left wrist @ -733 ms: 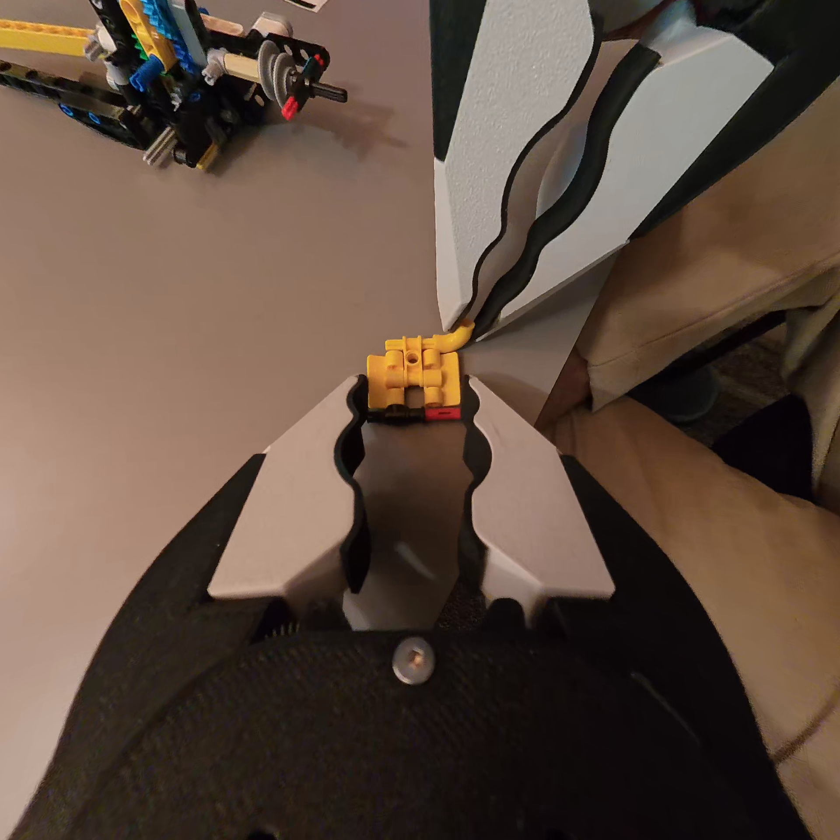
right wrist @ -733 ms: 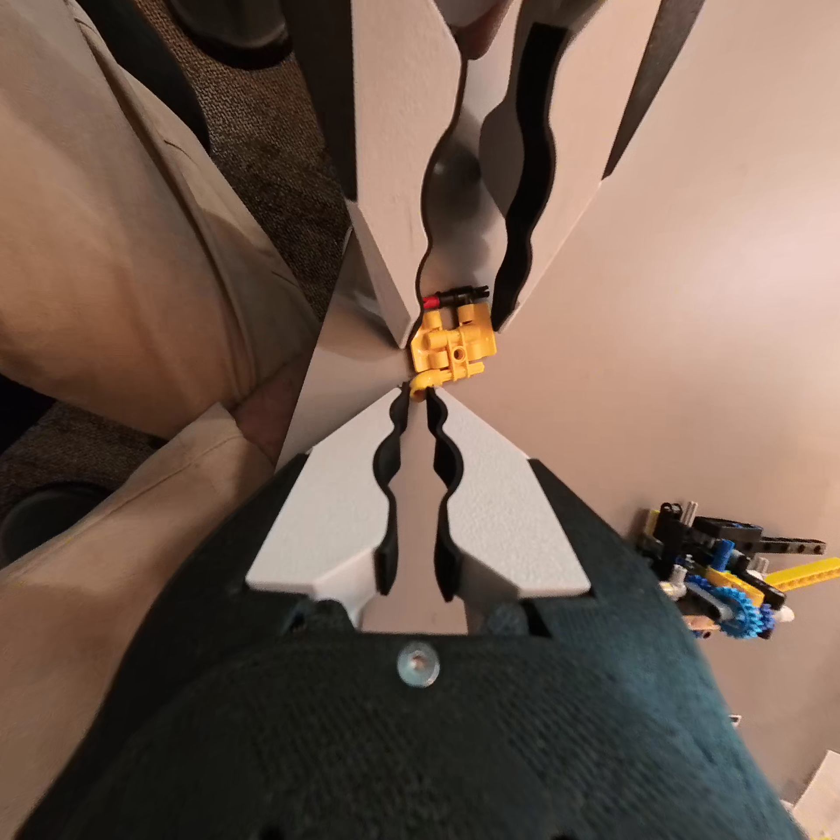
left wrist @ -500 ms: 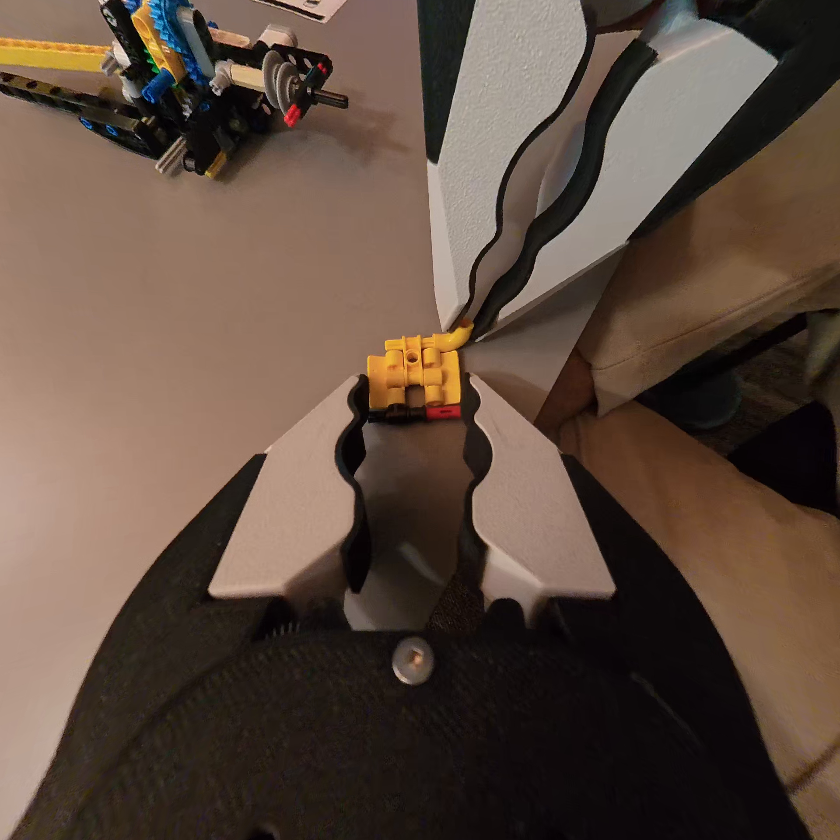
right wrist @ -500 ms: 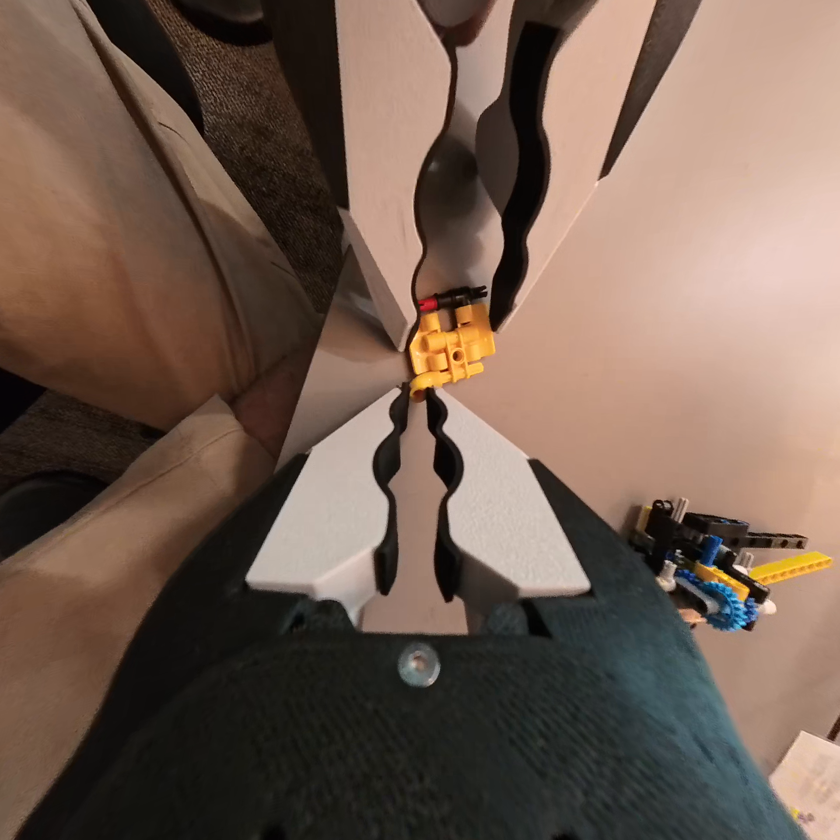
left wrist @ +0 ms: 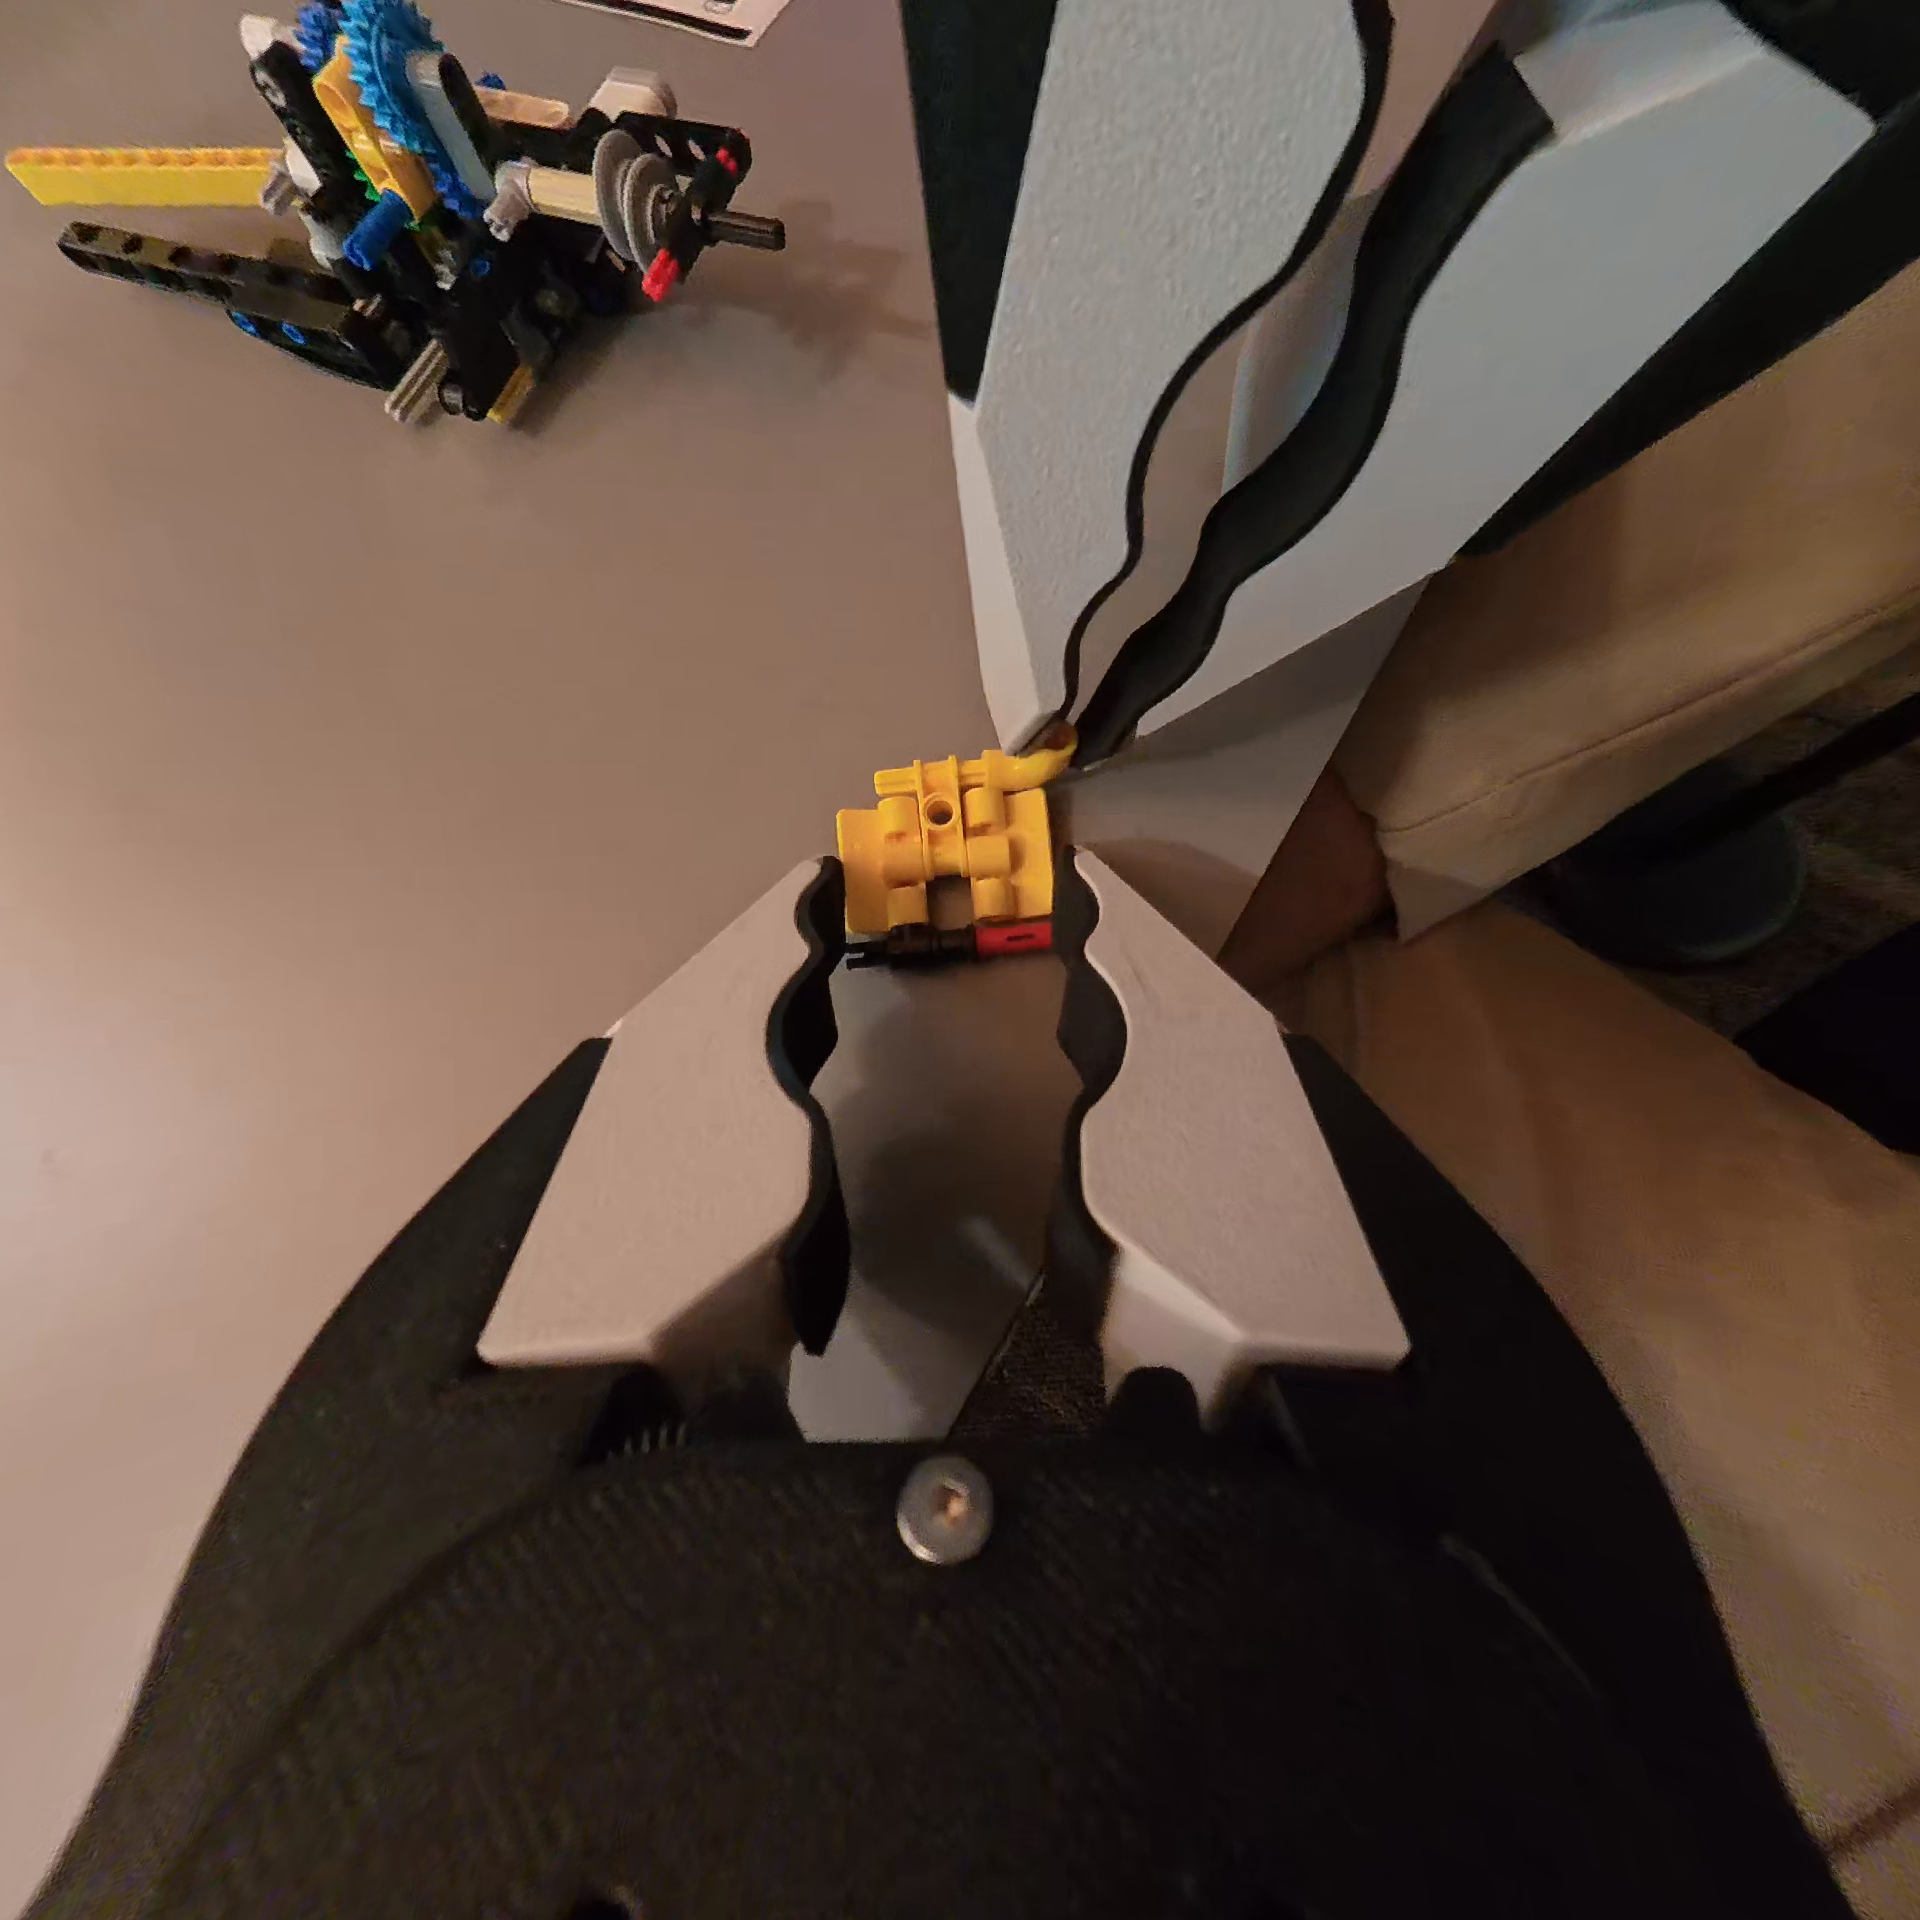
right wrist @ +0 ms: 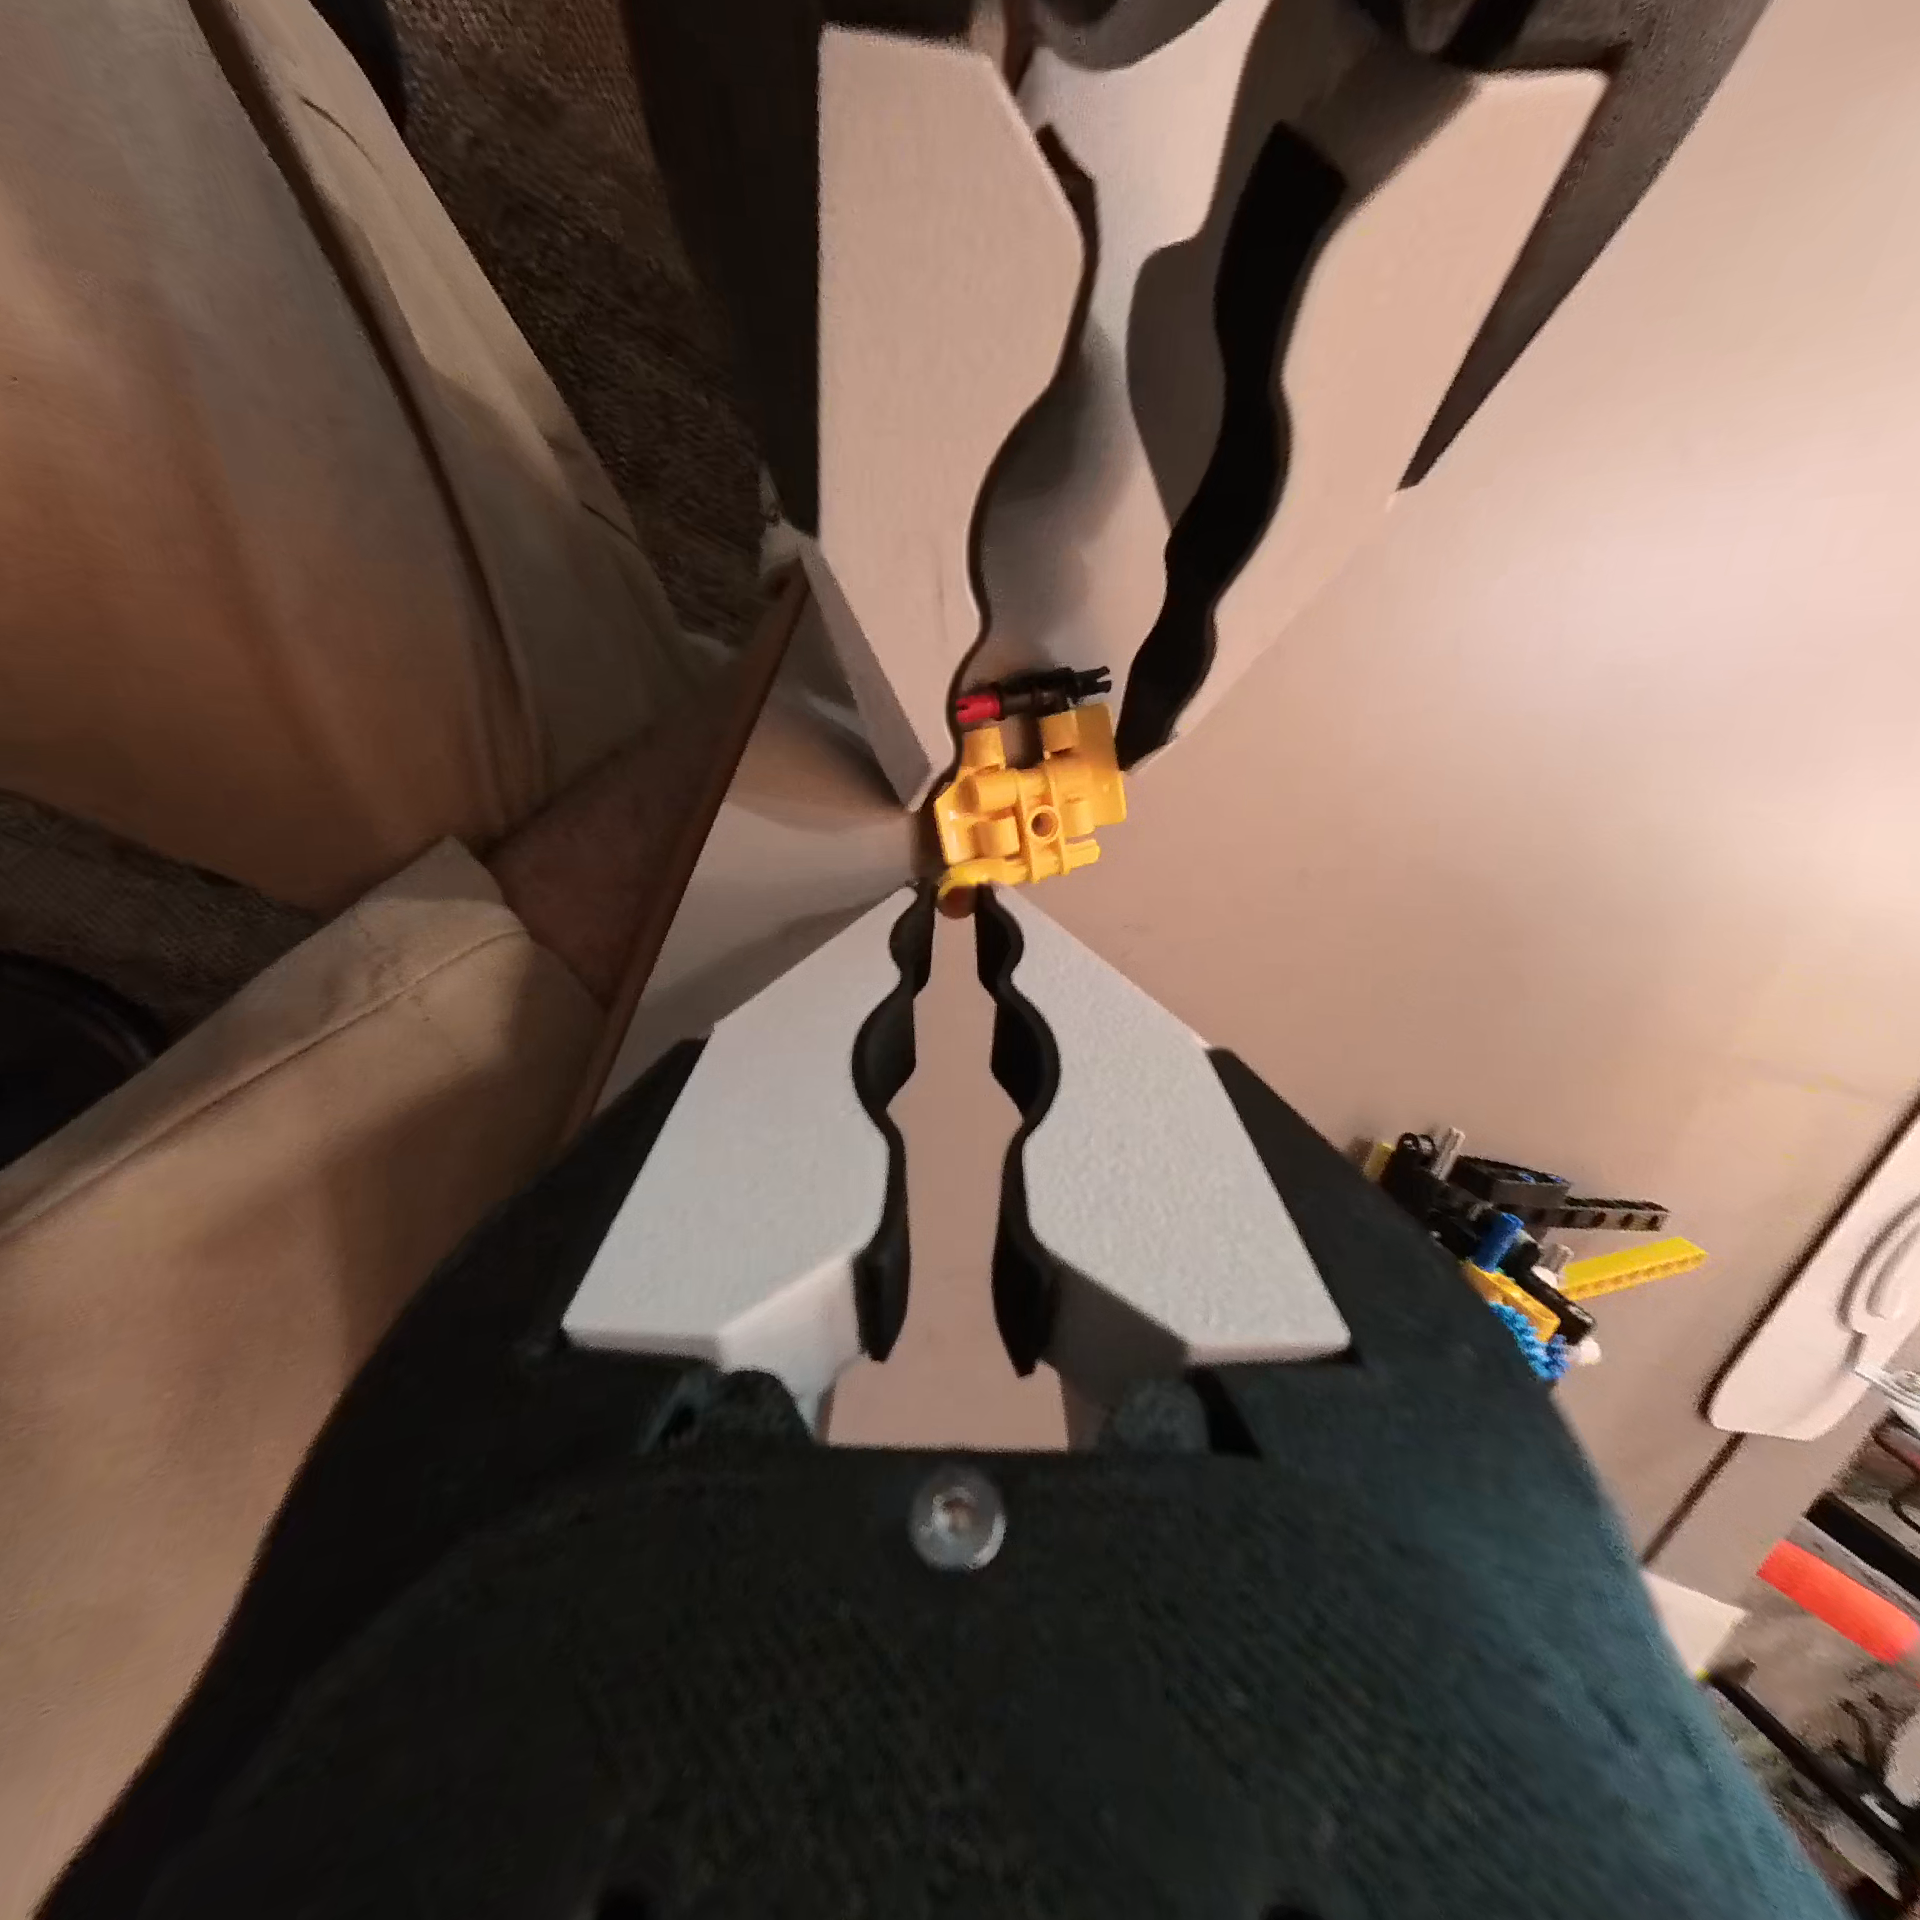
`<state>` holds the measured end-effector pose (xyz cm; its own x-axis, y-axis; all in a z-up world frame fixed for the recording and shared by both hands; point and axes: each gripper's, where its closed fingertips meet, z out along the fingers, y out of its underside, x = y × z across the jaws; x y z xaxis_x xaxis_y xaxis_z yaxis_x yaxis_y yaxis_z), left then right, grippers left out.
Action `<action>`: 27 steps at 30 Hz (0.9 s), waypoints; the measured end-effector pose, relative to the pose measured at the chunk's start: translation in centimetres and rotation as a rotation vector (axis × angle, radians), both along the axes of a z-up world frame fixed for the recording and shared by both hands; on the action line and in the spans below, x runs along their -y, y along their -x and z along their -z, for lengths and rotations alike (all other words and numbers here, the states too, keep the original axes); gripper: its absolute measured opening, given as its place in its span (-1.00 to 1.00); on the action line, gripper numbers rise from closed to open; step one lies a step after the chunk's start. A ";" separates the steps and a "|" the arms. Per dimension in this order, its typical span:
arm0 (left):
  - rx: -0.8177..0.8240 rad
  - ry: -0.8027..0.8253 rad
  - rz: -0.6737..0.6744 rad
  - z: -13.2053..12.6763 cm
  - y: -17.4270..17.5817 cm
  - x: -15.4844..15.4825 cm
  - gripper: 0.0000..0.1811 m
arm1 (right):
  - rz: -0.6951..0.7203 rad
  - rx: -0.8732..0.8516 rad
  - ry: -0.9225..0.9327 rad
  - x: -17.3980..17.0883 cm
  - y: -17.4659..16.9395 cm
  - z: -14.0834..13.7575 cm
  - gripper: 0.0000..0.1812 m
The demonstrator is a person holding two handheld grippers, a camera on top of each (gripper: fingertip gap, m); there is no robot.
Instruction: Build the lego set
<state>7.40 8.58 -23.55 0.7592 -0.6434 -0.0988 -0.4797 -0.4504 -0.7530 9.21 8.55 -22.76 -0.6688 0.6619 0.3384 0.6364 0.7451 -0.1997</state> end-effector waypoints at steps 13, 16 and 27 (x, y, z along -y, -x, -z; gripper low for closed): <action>-0.030 0.016 0.058 0.1 -0.3 -0.1 -0.53 | -0.060 0.015 0.077 0.0 -0.3 0.3 -0.92; -0.028 0.021 0.075 0.2 -0.4 -0.1 -0.54 | -0.092 0.035 0.087 0.0 -0.4 0.3 -0.92; 0.024 0.050 0.116 0.3 -0.4 -0.3 -0.53 | -0.184 0.128 0.180 0.0 -0.5 0.2 -0.92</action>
